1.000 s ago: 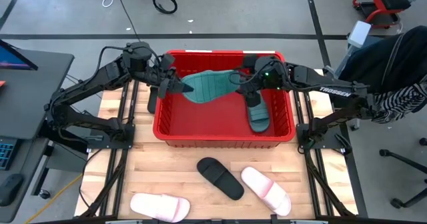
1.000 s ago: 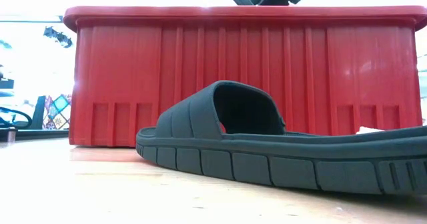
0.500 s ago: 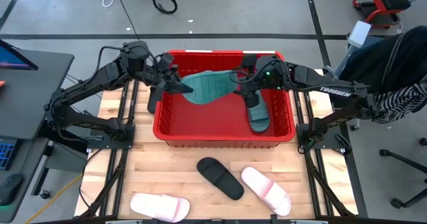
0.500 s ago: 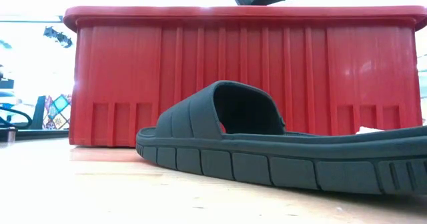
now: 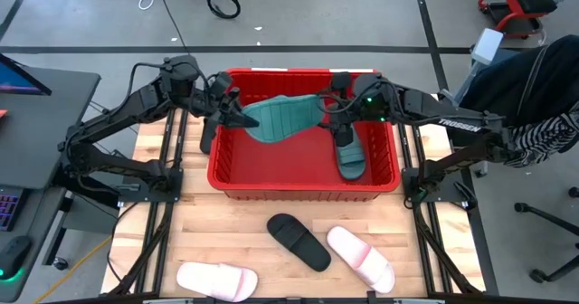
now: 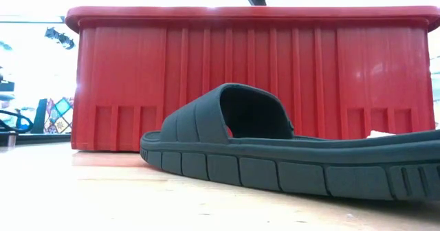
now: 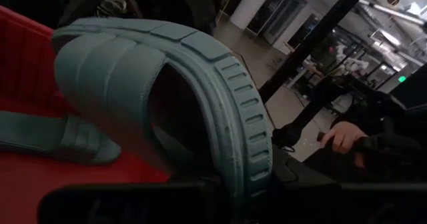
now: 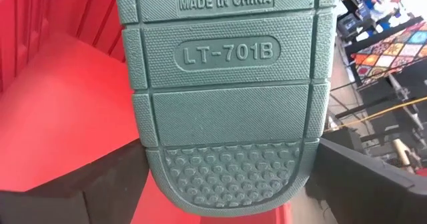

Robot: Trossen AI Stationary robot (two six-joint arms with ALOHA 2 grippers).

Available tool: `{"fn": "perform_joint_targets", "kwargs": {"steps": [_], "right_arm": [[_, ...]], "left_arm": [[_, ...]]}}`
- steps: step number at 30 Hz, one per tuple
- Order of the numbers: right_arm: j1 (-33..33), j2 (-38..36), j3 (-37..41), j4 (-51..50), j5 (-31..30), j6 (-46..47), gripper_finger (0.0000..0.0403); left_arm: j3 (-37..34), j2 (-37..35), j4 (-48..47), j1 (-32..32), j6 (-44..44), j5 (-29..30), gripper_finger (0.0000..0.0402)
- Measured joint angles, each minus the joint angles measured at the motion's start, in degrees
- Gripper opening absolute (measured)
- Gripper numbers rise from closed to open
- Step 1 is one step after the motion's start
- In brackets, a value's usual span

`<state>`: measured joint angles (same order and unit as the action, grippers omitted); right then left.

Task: Pick and place slides into bin
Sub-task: Put the green slides into the red bin

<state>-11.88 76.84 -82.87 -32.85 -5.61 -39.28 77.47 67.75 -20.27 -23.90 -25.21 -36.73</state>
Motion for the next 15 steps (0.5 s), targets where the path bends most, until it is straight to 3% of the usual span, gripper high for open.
{"fn": "perform_joint_targets", "kwargs": {"steps": [3, 11, 15], "right_arm": [[0.0, 0.0, 0.0, -0.1, -0.3, 1.7, 0.0386], [0.1, 0.0, -0.1, -2.2, -2.1, 2.8, 0.0316], [0.2, 0.0, -0.1, -3.7, -1.8, 5.9, 0.0309]], "left_arm": [[0.0, 0.0, 0.0, -0.5, 0.4, 0.5, 0.0052], [-0.1, 0.1, 0.3, -1.4, 4.1, 1.2, 0.0122], [-0.2, 0.2, 0.7, -1.5, 4.2, 1.8, 0.0163]]}}
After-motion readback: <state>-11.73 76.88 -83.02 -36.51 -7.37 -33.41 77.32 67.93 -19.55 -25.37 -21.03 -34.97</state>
